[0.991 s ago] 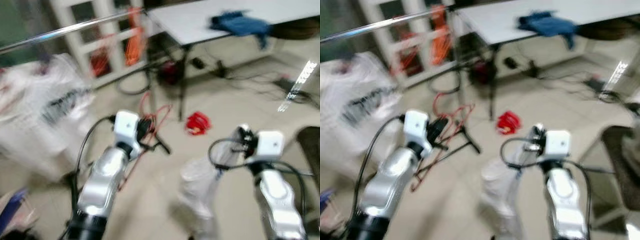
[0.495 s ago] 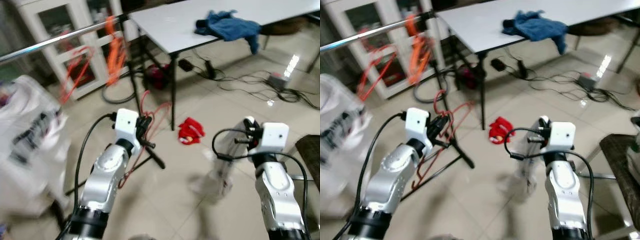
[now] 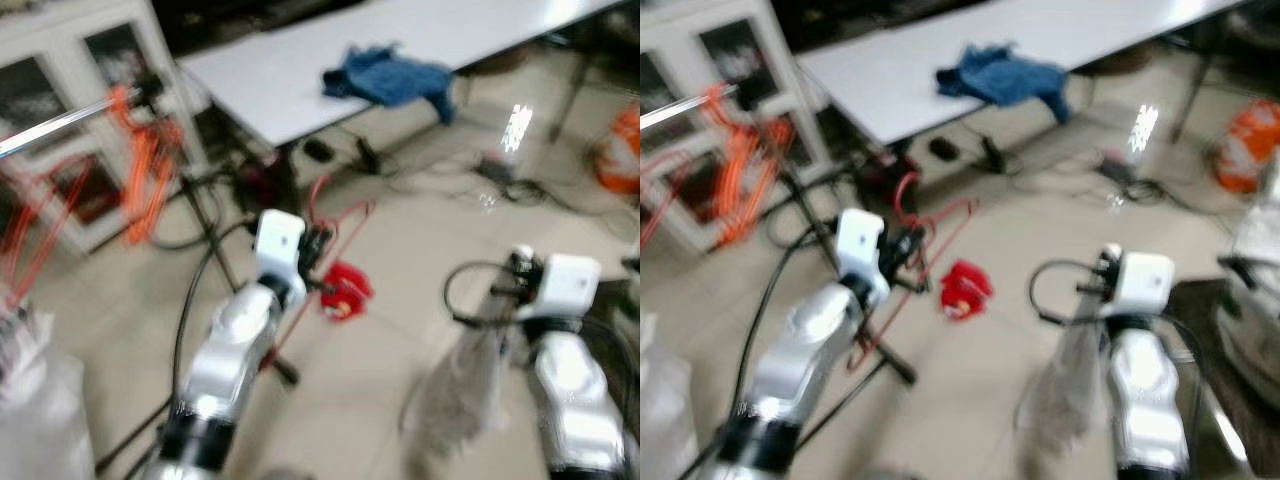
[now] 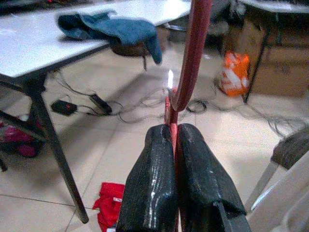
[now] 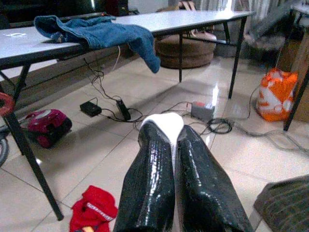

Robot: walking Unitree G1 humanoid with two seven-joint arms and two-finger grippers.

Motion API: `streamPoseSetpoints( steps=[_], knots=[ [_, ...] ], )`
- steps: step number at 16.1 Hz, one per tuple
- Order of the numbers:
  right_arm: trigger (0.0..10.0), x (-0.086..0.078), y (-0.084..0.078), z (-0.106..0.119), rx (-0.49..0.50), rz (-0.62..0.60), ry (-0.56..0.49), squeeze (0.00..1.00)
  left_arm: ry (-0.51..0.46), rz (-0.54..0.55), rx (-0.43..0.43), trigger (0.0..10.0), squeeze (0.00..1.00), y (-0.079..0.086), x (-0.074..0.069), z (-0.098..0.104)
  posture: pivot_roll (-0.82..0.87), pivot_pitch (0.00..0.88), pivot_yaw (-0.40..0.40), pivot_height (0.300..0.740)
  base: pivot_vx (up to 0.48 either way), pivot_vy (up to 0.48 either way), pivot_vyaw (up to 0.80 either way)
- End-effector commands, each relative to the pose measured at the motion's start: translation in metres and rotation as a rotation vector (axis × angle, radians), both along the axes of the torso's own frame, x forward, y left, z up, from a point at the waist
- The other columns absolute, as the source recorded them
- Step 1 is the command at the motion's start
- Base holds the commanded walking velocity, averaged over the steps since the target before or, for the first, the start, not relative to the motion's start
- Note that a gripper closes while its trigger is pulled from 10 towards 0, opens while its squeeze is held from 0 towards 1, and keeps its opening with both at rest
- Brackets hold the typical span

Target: Hang hanger

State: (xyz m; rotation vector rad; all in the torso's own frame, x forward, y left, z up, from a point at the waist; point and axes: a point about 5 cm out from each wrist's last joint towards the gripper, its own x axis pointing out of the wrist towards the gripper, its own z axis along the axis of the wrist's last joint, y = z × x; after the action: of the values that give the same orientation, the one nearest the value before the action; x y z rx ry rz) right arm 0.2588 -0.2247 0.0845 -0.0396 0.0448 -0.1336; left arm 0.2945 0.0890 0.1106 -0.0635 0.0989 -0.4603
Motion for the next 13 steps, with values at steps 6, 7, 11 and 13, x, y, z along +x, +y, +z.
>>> streamPoseSetpoints(
  steps=[6, 7, 11, 13],
  knots=[
    [10.0, 0.0049, -0.0014, 0.0111, -0.027, 0.01, -0.044, 0.0, -0.011, -0.017, 0.0, 10.0, 0.0, -0.0071, 0.0013, 0.0032, -0.11, 0.0, 0.094, 0.74, 0.48, 0.0, 0.0],
    [10.0, 0.0053, -0.001, 0.0111, -0.032, 0.014, -0.045, 0.0, -0.012, -0.022, 0.003, 10.0, 0.0, -0.0081, 0.0014, 0.0031, -0.11, 0.0, 0.094, 0.74, 0.48, 0.0, 0.0],
    [10.0, 0.0082, -0.0002, 0.0114, -0.042, 0.023, -0.047, 0.0, -0.012, -0.023, 0.009, 10.0, 0.0, -0.0099, 0.0046, 0.0035, -0.11, 0.0, 0.096, 0.74, 0.48, 0.0, 0.0],
    [10.0, 0.0088, 0.0004, 0.0098, -0.035, 0.024, -0.041, 0.0, -0.012, -0.023, 0.01, 10.0, 0.0, -0.0109, 0.0046, 0.0031, -0.11, 0.0, 0.092, 0.74, 0.48, 0.0, 0.0]
  ],
)
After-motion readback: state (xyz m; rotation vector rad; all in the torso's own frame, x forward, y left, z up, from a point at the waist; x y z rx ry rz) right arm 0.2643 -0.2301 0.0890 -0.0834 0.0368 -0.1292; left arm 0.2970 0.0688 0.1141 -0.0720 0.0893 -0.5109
